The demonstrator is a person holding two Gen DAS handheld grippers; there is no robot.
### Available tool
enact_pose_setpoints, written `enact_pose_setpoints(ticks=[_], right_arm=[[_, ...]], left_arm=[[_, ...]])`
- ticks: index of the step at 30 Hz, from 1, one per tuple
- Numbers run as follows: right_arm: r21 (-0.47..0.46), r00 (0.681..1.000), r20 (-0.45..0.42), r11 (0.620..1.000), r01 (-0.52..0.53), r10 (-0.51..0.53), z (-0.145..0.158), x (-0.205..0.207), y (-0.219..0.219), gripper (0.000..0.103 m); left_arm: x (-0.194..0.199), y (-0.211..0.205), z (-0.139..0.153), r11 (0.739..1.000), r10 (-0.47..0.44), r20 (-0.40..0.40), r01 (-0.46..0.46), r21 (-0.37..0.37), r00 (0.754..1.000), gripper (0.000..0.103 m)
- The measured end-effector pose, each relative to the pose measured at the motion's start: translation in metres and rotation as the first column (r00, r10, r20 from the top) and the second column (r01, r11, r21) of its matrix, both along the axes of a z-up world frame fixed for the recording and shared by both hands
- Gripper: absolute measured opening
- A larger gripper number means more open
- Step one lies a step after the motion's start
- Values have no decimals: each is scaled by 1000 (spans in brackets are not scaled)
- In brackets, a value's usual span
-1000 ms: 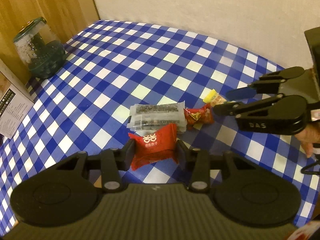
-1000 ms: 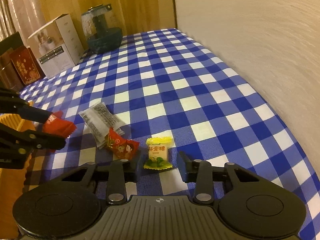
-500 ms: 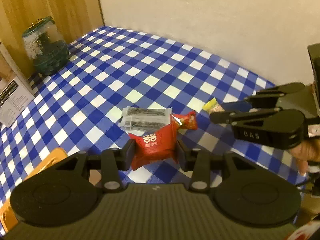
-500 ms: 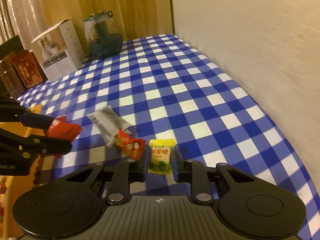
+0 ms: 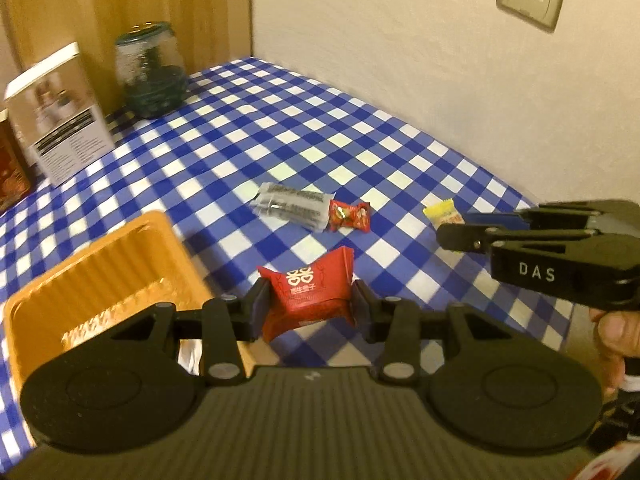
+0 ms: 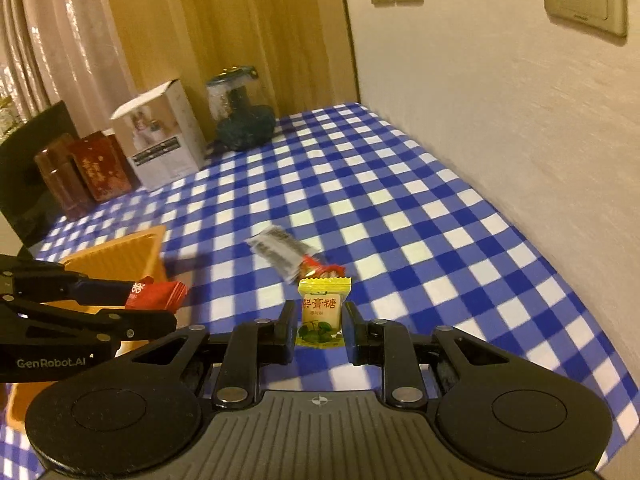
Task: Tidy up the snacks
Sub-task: 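Carry the red packet and yellow-green candy over the orange tray with both tools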
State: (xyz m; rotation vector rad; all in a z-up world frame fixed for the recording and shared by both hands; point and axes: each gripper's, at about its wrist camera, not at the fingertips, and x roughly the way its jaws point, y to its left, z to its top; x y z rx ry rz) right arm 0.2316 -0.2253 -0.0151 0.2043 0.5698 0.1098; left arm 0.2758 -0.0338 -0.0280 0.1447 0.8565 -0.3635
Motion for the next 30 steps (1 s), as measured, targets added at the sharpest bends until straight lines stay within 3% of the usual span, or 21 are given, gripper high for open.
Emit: enact_pose_setpoints(ticks=[14, 30], right_arm=[[42, 1000, -19, 999, -13, 14, 5, -69, 30, 24], [17, 996, 7, 996, -85, 85, 24, -104, 66, 24]], left_arm=[[-86, 27, 27, 997, 73, 34, -72, -37, 997, 40], [-136, 54, 36, 989, 146, 39, -144, -44, 989, 40]])
